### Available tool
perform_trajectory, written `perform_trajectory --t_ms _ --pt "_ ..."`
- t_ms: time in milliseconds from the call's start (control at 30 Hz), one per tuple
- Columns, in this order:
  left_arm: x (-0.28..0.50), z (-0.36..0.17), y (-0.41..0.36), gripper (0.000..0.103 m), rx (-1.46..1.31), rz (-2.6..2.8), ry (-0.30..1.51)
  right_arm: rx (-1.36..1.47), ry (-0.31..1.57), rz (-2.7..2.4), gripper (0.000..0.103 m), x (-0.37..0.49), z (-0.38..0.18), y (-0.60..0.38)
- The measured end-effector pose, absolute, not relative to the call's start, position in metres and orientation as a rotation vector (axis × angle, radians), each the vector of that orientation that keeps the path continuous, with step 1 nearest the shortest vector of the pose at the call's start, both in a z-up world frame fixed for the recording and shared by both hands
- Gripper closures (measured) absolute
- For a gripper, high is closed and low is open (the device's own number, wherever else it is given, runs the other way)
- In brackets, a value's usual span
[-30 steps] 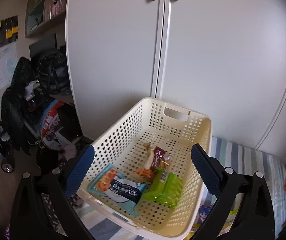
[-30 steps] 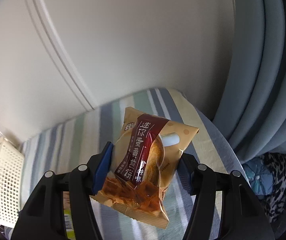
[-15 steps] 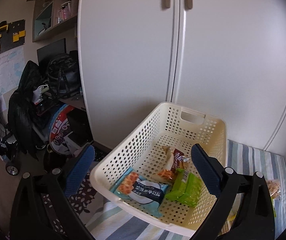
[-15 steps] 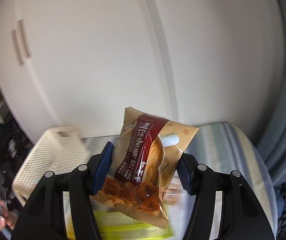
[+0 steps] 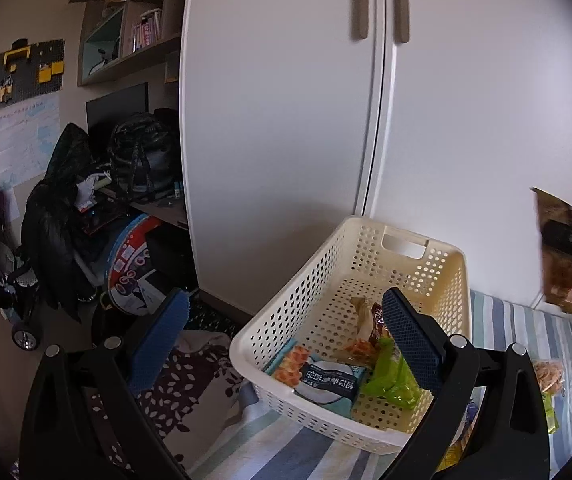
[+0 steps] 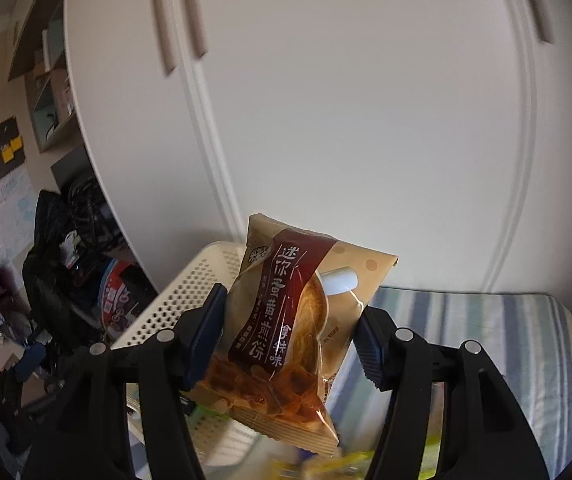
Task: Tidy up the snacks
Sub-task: 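Carry the tan cookie bag with the right gripper and release it into the basket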
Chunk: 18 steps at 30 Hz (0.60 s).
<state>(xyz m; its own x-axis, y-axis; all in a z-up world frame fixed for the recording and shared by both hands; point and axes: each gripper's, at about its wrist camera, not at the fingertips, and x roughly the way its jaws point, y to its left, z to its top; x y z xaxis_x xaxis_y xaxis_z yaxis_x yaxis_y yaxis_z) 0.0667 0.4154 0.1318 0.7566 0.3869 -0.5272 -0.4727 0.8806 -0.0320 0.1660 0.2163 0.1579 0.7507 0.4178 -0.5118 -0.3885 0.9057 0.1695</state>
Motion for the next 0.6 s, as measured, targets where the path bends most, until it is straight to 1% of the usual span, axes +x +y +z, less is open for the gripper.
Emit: perform_trajectory --t_ms 233,300,367,600 --pt "0.064 0.128 0.424 0.004 -0.193 0.462 0.526 -0.012 0.598 0.444 0.044 0.173 0.147 0.267" --pt "0.063 0.126 0.425 0.004 -0.189 0.469 0.522 -0.007 0.604 0.446 0.042 0.176 0.144 0.274" --pt "0.065 0.123 0.426 0.004 -0.19 0.471 0.527 -0.013 0.604 0.444 0.037 0.18 0.143 0.276" --pt "0.064 0.123 0.429 0.004 -0.207 0.463 0.523 -0.03 0.601 0.424 0.037 0.18 0.139 0.279"
